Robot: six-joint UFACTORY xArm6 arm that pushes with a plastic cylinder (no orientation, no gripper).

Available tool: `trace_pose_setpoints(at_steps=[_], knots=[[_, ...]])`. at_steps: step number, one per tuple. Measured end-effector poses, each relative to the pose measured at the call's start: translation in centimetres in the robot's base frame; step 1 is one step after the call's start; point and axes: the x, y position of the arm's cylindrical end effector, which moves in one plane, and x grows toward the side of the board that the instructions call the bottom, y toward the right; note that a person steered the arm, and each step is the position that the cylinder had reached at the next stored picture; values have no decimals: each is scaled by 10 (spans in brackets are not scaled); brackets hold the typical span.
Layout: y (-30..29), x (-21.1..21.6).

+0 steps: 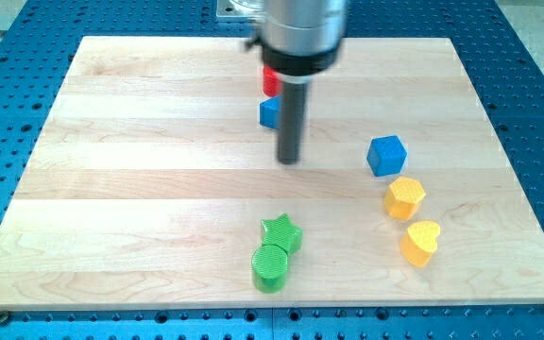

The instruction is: Push the triangle closely to the cube

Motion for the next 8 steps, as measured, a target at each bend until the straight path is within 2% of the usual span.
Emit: trace_pose_setpoints(at_steps=[1, 2, 3, 4, 5, 6, 7, 8], knots=[[-50, -46], [-8, -53], [66, -49], [28, -60], [49, -89], [90, -88], [124, -68], [116, -64]])
